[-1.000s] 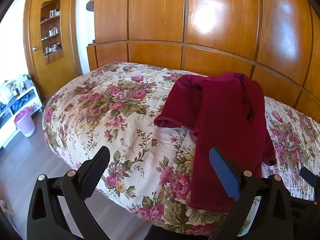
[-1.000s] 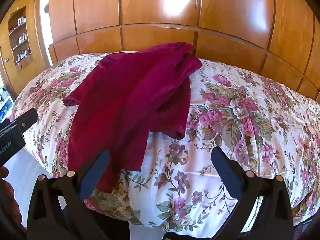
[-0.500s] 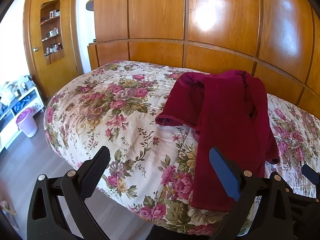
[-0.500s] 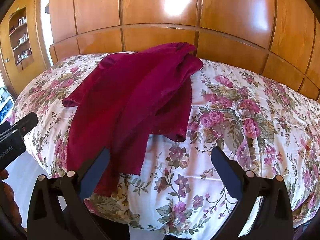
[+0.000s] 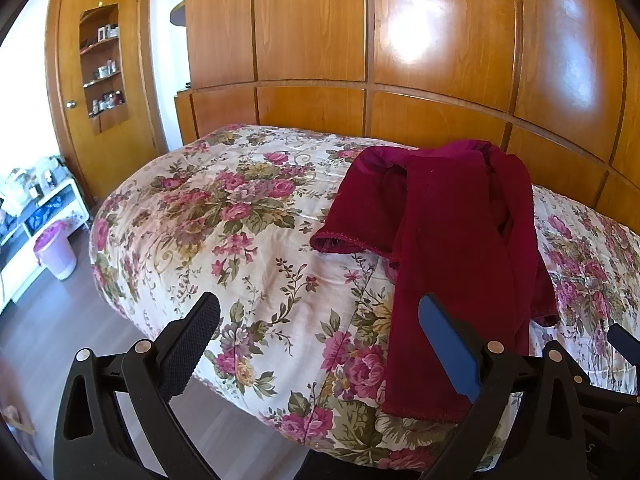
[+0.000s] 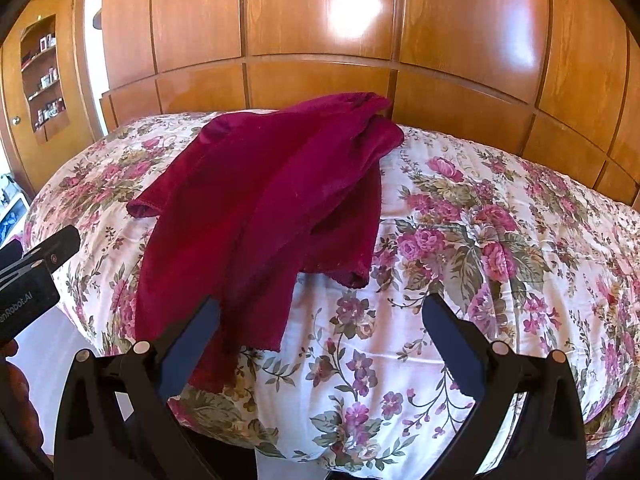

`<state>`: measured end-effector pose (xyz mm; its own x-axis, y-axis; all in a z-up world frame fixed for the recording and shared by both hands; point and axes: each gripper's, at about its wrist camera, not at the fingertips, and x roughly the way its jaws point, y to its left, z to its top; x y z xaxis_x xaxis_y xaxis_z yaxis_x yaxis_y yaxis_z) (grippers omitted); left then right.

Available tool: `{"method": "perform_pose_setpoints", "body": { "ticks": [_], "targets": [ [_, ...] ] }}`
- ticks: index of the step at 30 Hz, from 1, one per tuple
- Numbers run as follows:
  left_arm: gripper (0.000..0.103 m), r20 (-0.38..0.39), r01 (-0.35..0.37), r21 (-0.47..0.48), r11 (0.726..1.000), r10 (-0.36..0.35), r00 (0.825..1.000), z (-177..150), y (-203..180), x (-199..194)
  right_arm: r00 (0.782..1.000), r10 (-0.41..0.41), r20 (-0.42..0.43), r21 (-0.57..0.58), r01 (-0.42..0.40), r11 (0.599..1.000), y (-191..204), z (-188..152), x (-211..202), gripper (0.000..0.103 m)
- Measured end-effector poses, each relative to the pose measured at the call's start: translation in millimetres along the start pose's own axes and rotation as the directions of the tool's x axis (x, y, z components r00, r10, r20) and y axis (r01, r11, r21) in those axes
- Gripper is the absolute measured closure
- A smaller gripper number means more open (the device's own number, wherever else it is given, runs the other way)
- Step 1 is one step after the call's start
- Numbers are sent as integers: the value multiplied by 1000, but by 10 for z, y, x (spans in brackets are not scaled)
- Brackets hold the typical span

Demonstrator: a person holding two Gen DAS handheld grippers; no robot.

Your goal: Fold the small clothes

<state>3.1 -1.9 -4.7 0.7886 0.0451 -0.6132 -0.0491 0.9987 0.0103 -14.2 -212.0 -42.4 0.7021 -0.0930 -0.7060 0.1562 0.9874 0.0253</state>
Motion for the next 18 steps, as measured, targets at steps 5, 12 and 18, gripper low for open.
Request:
{"method": "perform_pose_setpoints", "body": {
  "ticks": [5, 12, 18],
  "targets": [
    [4, -7, 1, 0, 1000, -1, 1000, 2, 5, 19, 1000, 1, -3, -2, -1, 1000, 2, -6, 4, 2],
    [4, -8, 1, 0, 1000, -1, 1000, 4, 4, 22, 1000, 2, -6, -7, -2, 1000, 6, -17, 14, 2],
    [4, -11, 5, -6, 1000, -5, 1000, 8, 15, 23, 1000, 4, -4, -14, -5, 1000, 26, -21, 7, 2]
  ]
}}
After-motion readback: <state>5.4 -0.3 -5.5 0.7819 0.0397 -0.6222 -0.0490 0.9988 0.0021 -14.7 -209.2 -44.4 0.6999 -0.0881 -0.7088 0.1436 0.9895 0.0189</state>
